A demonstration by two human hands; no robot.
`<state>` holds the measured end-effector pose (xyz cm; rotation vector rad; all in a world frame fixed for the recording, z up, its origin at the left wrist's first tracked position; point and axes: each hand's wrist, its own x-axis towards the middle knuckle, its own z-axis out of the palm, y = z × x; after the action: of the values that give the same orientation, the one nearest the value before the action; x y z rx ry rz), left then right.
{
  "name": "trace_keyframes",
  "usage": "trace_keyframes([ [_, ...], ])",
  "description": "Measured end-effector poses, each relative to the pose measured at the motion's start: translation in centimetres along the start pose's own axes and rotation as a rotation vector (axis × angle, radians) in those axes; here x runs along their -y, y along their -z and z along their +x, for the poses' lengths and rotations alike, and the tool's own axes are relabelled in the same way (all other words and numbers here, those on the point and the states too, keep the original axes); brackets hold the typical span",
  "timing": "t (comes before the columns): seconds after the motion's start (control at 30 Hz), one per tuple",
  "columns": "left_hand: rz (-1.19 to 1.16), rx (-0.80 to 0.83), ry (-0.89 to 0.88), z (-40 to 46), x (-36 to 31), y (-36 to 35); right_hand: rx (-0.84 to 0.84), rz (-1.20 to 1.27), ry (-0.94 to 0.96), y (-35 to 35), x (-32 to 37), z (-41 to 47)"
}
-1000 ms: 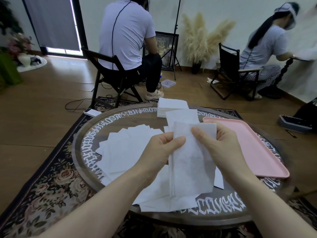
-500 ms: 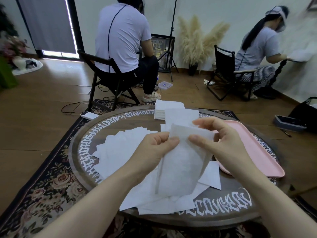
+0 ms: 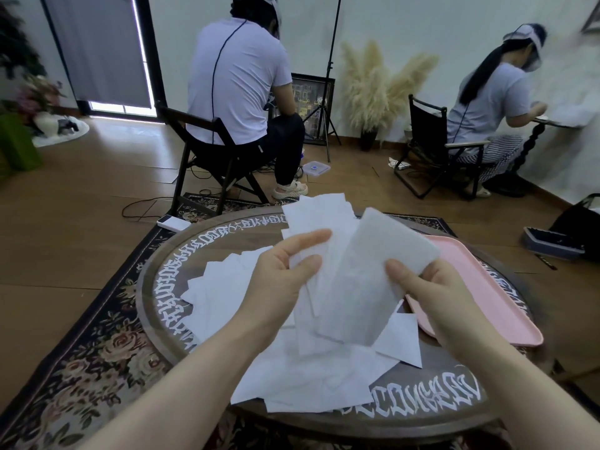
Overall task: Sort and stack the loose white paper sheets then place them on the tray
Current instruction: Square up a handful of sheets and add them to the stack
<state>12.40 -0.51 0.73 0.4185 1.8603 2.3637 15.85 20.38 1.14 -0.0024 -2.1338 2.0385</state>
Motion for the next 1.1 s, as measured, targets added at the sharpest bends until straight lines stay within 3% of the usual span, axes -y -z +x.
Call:
trace_keyframes([
  [0.1,0.015,0.004,-0.052,0.2,0.0,0.3,-0.099,0.045,0.007,0.7,0.1,0.4],
  [0.27,0.015,0.052,-0.064,0.0,0.2,0.1,-0.062,0.06,-0.034,0.6,-0.2,0.3],
  [0.53,0.06,0.174,0.069,-0.5,0.3,-0.8,0.007,0.139,-0.009,-0.7,-0.1,0.3],
  [0.77,0.014,-0.016,0.132,0.1,0.6,-0.4,-0.201,0.155,0.064,-1.5,-0.2,0.6],
  [0.9,0.1,-0.139,0.212,0.4,0.8,0.3,-0.125,0.207,0.033,-1.3,0.0,0.8],
  [1.1,-0.054,-0.05,0.268,0.5,0.3,-0.3,-0.043,0.158,0.005,-2.1,-0.7,0.3],
])
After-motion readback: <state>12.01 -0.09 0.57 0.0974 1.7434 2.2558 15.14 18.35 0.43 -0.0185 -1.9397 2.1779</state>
